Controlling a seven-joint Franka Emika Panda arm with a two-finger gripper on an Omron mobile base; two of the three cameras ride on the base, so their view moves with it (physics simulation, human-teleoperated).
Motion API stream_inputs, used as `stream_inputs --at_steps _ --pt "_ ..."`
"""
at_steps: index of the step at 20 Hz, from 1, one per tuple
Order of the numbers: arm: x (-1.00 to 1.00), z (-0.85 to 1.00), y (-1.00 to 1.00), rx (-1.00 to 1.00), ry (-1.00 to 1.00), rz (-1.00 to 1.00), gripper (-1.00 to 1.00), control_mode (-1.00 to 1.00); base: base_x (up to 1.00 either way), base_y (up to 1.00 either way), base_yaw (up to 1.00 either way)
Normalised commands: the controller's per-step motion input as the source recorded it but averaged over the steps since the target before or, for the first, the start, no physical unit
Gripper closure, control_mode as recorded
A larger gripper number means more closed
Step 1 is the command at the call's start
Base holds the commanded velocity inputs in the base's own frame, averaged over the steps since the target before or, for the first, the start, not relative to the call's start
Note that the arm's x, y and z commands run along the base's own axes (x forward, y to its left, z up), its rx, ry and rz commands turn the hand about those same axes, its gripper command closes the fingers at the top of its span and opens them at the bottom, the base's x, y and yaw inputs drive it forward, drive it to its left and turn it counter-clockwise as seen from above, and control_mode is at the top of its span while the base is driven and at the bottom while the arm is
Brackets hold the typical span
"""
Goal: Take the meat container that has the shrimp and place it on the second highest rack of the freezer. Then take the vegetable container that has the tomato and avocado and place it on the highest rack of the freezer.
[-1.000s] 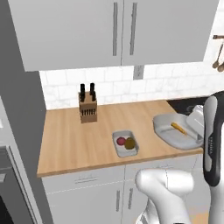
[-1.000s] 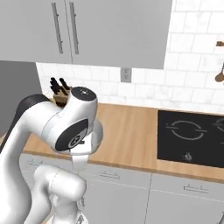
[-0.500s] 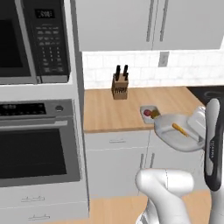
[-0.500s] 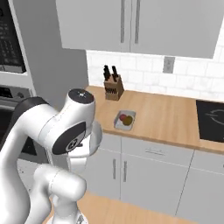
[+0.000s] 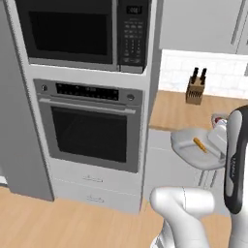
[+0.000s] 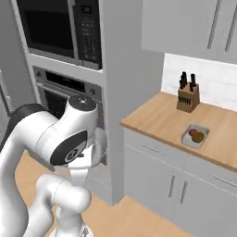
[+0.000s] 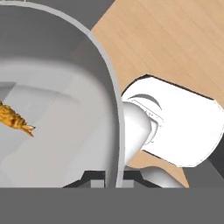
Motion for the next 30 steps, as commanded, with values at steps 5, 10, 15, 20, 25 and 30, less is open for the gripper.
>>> stream_inputs --at_steps 5,10,15,20,25,30 --pt "0.00 0.00 0.00 0.00 0.00 0.00 1.00 1.00 -0.09 0.65 0.74" --pt "0.00 0.00 0.00 0.00 0.00 0.00 1.00 1.00 0.51 0.88 0.49" --pt "0.00 0.00 0.00 0.00 0.00 0.00 1.00 1.00 1.00 0.86 0.34" --pt "0.00 0.00 0.00 0.00 0.00 0.00 1.00 1.00 1.00 0.84 0.34" --pt "0.00 0.00 0.00 0.00 0.00 0.00 1.00 1.00 1.00 0.84 0.19" --pt "0.00 0.00 0.00 0.00 0.00 0.00 1.00 1.00 0.79 0.58 -0.16"
